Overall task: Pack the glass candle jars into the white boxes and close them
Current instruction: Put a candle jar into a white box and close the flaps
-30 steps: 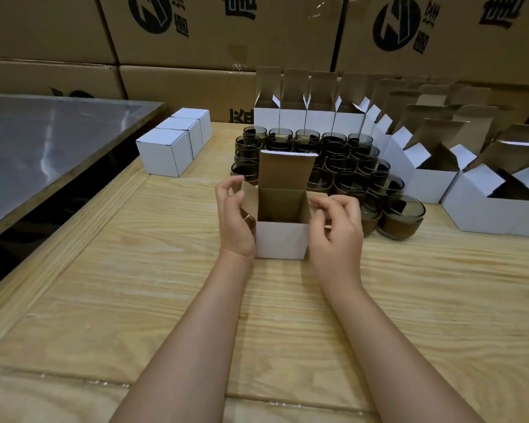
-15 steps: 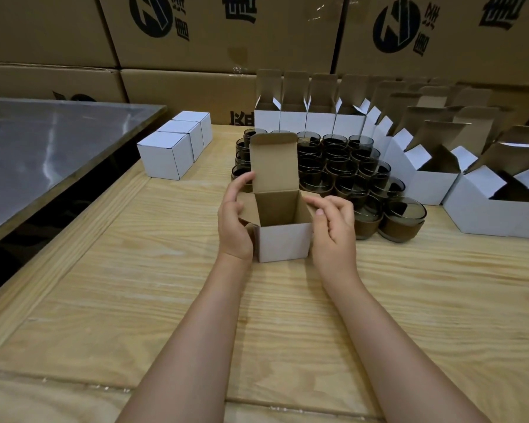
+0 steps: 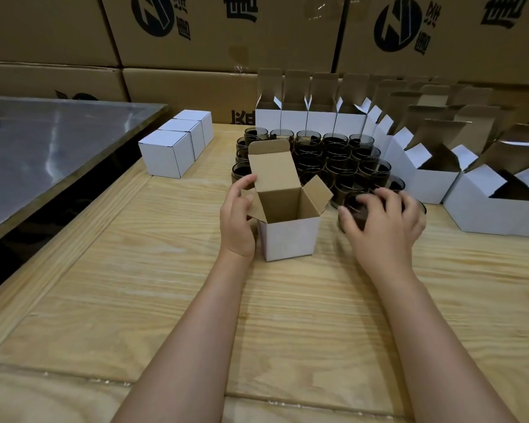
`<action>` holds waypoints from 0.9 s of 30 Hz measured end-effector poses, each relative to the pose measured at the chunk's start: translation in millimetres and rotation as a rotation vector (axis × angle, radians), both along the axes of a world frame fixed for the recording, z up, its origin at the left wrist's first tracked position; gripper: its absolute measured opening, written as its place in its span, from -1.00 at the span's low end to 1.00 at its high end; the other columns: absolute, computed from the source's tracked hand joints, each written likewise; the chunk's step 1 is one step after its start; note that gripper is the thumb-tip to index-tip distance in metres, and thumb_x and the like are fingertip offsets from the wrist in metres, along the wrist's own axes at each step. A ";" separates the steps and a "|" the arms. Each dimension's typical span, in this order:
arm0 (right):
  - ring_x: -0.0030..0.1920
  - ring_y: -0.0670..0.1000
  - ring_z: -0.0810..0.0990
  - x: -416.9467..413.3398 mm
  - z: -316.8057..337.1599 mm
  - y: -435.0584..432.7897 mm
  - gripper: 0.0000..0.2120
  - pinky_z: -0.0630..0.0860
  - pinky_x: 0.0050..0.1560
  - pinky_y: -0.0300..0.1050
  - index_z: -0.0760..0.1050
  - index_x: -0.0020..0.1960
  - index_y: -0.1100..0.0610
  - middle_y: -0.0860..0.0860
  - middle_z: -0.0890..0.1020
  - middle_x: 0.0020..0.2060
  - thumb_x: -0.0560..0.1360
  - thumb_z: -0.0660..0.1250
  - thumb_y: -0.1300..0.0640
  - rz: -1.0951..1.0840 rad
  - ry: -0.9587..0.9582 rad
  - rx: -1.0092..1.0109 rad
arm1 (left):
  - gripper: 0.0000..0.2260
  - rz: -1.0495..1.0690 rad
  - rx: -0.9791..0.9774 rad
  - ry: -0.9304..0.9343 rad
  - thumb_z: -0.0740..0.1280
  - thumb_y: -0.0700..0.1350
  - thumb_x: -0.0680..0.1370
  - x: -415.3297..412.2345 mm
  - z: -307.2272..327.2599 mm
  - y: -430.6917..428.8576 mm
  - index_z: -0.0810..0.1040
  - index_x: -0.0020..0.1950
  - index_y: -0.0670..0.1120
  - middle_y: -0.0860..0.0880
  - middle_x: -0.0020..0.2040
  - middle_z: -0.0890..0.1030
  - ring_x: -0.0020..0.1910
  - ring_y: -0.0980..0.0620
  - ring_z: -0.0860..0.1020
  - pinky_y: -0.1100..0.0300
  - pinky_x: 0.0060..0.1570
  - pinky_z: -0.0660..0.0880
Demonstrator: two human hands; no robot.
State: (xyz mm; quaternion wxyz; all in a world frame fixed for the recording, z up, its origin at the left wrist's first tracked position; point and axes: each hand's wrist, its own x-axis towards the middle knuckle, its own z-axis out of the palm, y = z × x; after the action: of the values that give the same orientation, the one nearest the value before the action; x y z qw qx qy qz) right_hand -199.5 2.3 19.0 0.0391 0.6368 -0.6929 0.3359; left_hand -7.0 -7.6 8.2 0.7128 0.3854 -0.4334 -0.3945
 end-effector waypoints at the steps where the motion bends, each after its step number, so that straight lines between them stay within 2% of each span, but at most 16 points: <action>1: 0.47 0.15 0.05 -1.3 -3.2 -0.6 -0.62 -0.10 0.44 0.13 0.51 0.23 0.06 0.07 0.34 0.41 0.55 0.21 -0.15 -0.014 0.048 0.059 | -0.52 0.001 0.001 -0.004 0.09 -0.10 0.38 0.1 -0.1 -0.1 0.46 0.24 -0.25 0.00 -0.13 0.57 -0.31 0.25 0.54 0.35 -0.36 0.44; 3: 0.49 0.17 -0.02 -1.8 -6.0 -0.9 -0.67 -0.17 0.45 0.16 0.54 0.18 0.05 0.10 0.29 0.44 0.57 0.20 -0.11 -0.024 0.099 0.091 | -0.53 -0.001 0.002 -0.006 0.09 -0.11 0.38 0.3 -0.4 -0.5 0.46 0.23 -0.25 0.00 -0.11 0.58 -0.29 0.24 0.54 0.34 -0.34 0.44; 8: 0.51 0.19 -0.05 -0.1 -4.5 -0.1 -0.74 -0.24 0.42 0.16 0.58 0.10 0.01 0.13 0.37 0.41 0.59 0.17 -0.06 -0.001 0.111 0.055 | -0.54 0.006 -0.007 -0.013 0.09 -0.11 0.38 0.5 1.4 0.2 0.47 0.22 -0.24 0.00 -0.08 0.58 -0.24 0.24 0.56 0.34 -0.30 0.45; 10: 0.50 0.19 -0.01 3.2 -0.2 1.9 -0.75 -0.24 0.43 0.16 0.60 0.09 0.01 0.10 0.43 0.37 0.58 0.20 -0.05 0.006 0.052 0.017 | -0.55 0.003 -0.002 -0.023 0.09 -0.10 0.38 0.6 0.9 -0.1 0.49 0.20 -0.22 0.01 -0.09 0.59 -0.24 0.22 0.55 0.32 -0.30 0.44; 13: 0.46 0.19 0.09 7.8 20.4 6.3 -0.80 -0.23 0.46 0.16 0.63 0.03 0.04 0.05 0.47 0.31 0.54 0.29 -0.02 0.046 -0.149 -0.120 | -0.57 0.005 0.006 -0.027 0.09 -0.10 0.38 1.0 0.6 -0.5 0.50 0.17 -0.18 0.01 -0.09 0.59 -0.23 0.22 0.55 0.29 -0.29 0.44; 16: 0.39 0.18 0.21 9.8 52.1 11.8 -0.81 -0.06 0.43 0.08 0.64 -0.03 0.06 0.04 0.50 0.25 0.51 0.32 0.00 0.123 -0.229 -0.283 | -0.56 0.008 0.011 -0.037 0.08 -0.09 0.38 1.0 1.6 -0.3 0.51 0.18 -0.18 0.00 -0.05 0.59 -0.19 0.20 0.55 0.30 -0.25 0.44; 18: 0.33 0.11 0.25 14.4 75.8 15.8 -0.85 0.09 0.33 -0.02 0.61 -0.07 -0.03 0.00 0.49 0.22 0.49 0.28 -0.01 0.242 -0.310 -0.326 | -0.56 0.012 0.021 -0.043 0.08 -0.08 0.38 1.3 1.9 -0.2 0.52 0.18 -0.17 -0.01 -0.05 0.58 -0.19 0.20 0.54 0.28 -0.24 0.43; 20: 0.30 -0.01 0.23 22.3 95.8 16.3 -0.93 0.14 0.29 -0.07 0.52 -0.12 -0.15 -0.08 0.47 0.20 0.48 0.27 -0.01 0.412 -0.377 -0.291 | -0.57 0.010 0.031 -0.041 0.09 -0.08 0.38 1.2 2.0 0.2 0.53 0.16 -0.15 -0.01 -0.07 0.58 -0.20 0.19 0.53 0.25 -0.24 0.43; 22: 0.31 -0.03 0.27 31.9 108.8 13.8 -0.90 0.19 0.34 -0.02 0.50 -0.15 -0.21 -0.11 0.48 0.19 0.48 0.29 0.00 0.578 -0.352 -0.163 | -0.58 0.003 0.039 -0.015 0.09 -0.09 0.37 0.5 3.1 0.8 0.53 0.15 -0.15 -0.05 -0.08 0.57 -0.19 0.15 0.53 0.21 -0.24 0.43; 25: 0.29 0.05 0.37 46.0 110.3 5.6 -0.87 0.28 0.33 0.13 0.55 -0.17 -0.15 -0.11 0.52 0.12 0.51 0.35 0.06 0.735 -0.242 0.094 | -0.60 0.010 0.027 -0.014 0.09 -0.09 0.38 0.7 3.9 0.4 0.55 0.12 -0.11 -0.14 -0.07 0.57 -0.11 -0.04 0.52 0.05 -0.15 0.43; 27: 0.25 0.01 0.39 50.9 101.0 2.0 -0.89 0.32 0.29 0.05 0.57 -0.18 -0.11 -0.12 0.50 0.11 0.50 0.37 0.07 0.764 -0.170 0.199 | -0.63 0.022 0.014 -0.033 0.09 -0.09 0.38 1.9 3.3 -0.2 0.56 0.09 -0.07 -0.21 -0.04 0.58 -0.07 -0.17 0.51 -0.07 -0.10 0.42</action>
State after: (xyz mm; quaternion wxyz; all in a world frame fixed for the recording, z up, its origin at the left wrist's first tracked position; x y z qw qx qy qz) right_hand -148.6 4.3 120.0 -0.2078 0.8191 -0.4364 0.3089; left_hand -5.1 -7.8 11.4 0.7073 0.4015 -0.4381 -0.3829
